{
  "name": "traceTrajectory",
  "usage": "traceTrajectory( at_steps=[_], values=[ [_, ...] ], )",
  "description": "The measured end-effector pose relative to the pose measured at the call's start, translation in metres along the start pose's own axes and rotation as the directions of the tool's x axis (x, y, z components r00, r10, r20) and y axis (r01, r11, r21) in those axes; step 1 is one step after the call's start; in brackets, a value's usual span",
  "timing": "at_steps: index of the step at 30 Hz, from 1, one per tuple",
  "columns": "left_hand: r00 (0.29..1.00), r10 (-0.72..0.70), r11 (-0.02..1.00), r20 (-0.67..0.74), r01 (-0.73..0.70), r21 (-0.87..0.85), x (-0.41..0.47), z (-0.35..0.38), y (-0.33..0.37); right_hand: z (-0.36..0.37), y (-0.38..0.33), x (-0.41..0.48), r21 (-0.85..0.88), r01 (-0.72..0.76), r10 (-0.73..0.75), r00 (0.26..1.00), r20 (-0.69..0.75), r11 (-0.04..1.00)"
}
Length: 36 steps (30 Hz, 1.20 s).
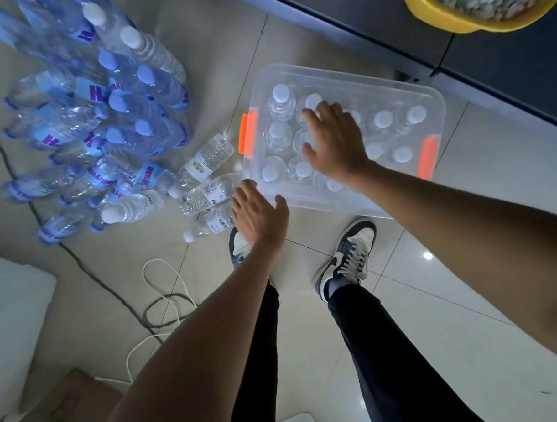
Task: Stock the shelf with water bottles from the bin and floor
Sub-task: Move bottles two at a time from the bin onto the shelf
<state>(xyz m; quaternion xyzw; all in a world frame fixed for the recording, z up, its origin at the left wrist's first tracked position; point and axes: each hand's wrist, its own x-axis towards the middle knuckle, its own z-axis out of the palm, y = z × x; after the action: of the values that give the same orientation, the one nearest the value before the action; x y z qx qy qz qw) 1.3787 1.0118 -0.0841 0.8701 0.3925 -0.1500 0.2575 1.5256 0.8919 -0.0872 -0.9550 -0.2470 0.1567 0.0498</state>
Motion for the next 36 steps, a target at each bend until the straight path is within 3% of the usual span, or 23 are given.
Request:
traceTrajectory(
  at_steps=[5, 9, 14, 25, 30, 36],
  values=[
    [0.981, 0.177, 0.961, 0.085, -0.191, 0.202, 0.032, -0.008, -0.005, 0.014, -0.034, -0.009, 0.009, -0.03, 0.027, 0.975, 0.22, 1.0],
    [0.936, 0.304, 0.885, 0.176, -0.346, 0.313, 0.048, -0.002, 0.005, 0.017, -0.037, 0.0, -0.013, -0.161, 0.161, 0.979, 0.124, 0.987],
    [0.916, 0.349, 0.854, 0.195, -0.397, 0.337, 0.063, 0.007, 0.012, 0.018, -0.024, 0.013, -0.035, -0.225, 0.227, 0.944, 0.24, 0.974],
    [0.917, 0.383, 0.918, 0.11, -0.391, 0.061, 0.056, -0.048, 0.024, -0.016, -0.036, 0.0, 0.219, -0.216, 0.174, 0.966, 0.193, 0.952],
    [0.938, 0.345, 0.934, 0.024, -0.341, -0.103, 0.03, -0.131, 0.051, -0.1, -0.06, -0.018, 0.297, -0.199, 0.167, 0.978, 0.128, 0.934],
    [0.936, 0.344, 0.907, -0.074, -0.351, -0.232, -0.015, -0.263, 0.089, -0.249, -0.105, -0.048, 0.414, -0.138, 0.143, 0.99, 0.019, 0.9]
  ],
)
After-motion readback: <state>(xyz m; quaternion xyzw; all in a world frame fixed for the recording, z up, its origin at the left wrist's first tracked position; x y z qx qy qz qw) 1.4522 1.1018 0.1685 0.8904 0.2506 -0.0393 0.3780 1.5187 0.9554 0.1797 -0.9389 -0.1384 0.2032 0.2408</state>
